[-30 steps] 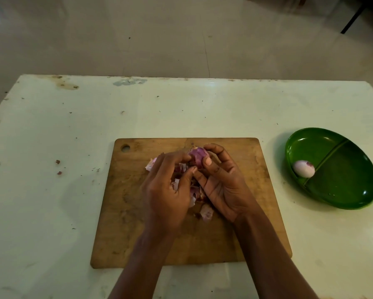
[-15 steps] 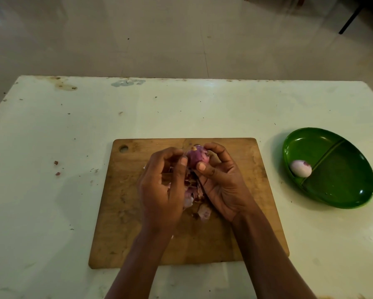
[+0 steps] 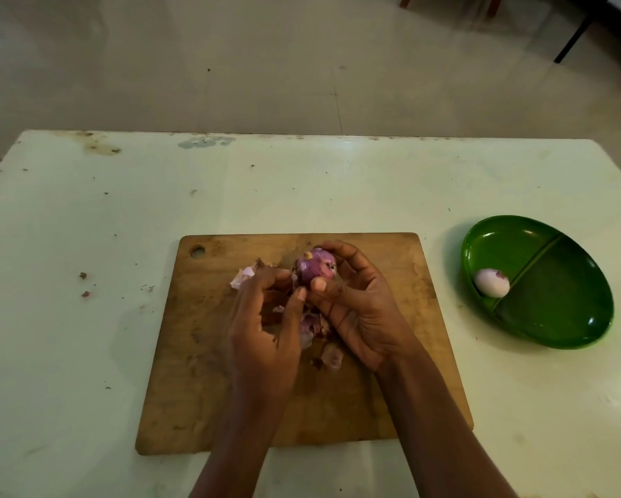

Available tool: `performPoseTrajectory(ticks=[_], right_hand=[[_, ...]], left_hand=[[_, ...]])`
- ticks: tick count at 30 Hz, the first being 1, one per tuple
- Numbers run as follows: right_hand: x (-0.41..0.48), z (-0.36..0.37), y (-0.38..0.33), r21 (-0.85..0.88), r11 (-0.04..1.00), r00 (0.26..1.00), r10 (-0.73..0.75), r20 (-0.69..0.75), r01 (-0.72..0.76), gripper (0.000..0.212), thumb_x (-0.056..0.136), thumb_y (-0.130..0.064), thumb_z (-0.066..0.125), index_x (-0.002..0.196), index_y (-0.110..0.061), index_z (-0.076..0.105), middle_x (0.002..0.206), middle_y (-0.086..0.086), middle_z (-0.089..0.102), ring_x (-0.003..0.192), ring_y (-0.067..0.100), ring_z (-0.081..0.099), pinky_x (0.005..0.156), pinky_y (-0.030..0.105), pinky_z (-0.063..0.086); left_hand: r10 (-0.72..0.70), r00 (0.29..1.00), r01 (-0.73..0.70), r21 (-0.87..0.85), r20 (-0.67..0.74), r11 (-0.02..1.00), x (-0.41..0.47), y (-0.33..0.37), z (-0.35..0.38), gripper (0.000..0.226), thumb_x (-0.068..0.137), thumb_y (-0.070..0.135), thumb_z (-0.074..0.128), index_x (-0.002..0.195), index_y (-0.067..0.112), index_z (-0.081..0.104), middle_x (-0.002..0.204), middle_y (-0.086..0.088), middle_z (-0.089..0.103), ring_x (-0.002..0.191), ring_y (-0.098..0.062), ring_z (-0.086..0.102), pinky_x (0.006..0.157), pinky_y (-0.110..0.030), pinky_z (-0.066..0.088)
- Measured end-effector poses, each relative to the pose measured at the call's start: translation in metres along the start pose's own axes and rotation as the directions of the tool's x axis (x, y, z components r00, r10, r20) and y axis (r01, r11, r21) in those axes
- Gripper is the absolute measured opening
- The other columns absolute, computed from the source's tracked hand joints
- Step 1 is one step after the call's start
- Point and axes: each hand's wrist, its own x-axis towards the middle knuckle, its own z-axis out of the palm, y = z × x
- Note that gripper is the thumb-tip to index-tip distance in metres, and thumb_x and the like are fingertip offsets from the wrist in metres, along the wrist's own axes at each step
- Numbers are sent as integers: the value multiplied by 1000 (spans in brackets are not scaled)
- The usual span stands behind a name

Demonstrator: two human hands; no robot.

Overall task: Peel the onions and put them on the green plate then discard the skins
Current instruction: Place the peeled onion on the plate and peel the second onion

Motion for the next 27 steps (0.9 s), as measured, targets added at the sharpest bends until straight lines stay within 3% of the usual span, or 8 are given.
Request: performPoseTrajectory(ticks=[4, 8, 11, 16, 20, 23, 27], right_hand=[[-2, 2, -3, 2, 1000, 1000, -2, 8, 2, 40, 72, 10, 70, 108, -6, 61, 113, 17, 63, 98, 30, 65, 79, 35, 58], [-3, 5, -4, 81, 997, 1000, 10, 2, -10, 25, 85, -8, 60, 109, -4, 63, 110, 16, 67, 100, 30, 66, 82, 34, 58], [-4, 6, -3, 117, 993, 1000, 16, 5, -16, 21, 87, -7, 53, 104, -3, 65, 106, 17, 68, 95, 28, 67, 81, 33, 58], [-3, 5, -2, 143, 990, 999, -1, 36, -5, 24, 83, -1, 59, 106, -5, 64, 108, 18, 64, 97, 28, 66, 76, 32, 58], [-3, 4, -2, 132, 991, 1000, 4, 28, -8, 32, 79, 5, 58, 109, -5, 62, 105, 15, 66, 95, 26, 67, 74, 31, 58], [-2, 3, -1, 122, 993, 999, -6, 31, 3, 35, 76, 8, 62, 108, -5, 62, 105, 15, 66, 95, 26, 67, 74, 31, 57], [0, 1, 0, 134, 991, 998, -26, 64, 17, 48, 64, 0, 80, 109, -5, 64, 109, 17, 64, 97, 29, 66, 76, 34, 57]], left_hand=[[22, 1000, -22, -9, -1, 1000, 5, 9, 2, 23, 88, 25, 56, 111, 19, 55, 101, -4, 65, 91, -11, 63, 77, -9, 48], [65, 998, -65, 50, -7, 997, 15, 16, 0, 24, 87, 28, 58, 110, 22, 55, 101, -3, 64, 88, -12, 63, 74, -8, 47], [103, 992, -110, 107, 65, 988, 18, 19, -3, 30, 83, 35, 62, 109, 22, 54, 102, -1, 64, 89, -12, 63, 72, -19, 54], [149, 982, -172, 227, 116, 959, 19, 20, -4, 41, 75, 26, 76, 108, 6, 62, 104, -8, 64, 92, -19, 63, 72, -34, 58], [179, 973, -211, 247, 148, 946, 20, 23, -6, 49, 70, 8, 81, 111, 14, 56, 105, -9, 63, 92, -24, 64, 69, -41, 58], [186, 969, -225, 272, 161, 936, 20, 24, -6, 55, 68, 4, 81, 113, 16, 53, 104, -11, 64, 92, -25, 64, 67, -42, 59], [173, 973, -213, 323, 150, 922, 18, 29, -3, 54, 63, -3, 83, 112, 2, 61, 99, -14, 66, 86, -27, 66, 67, -35, 58]])
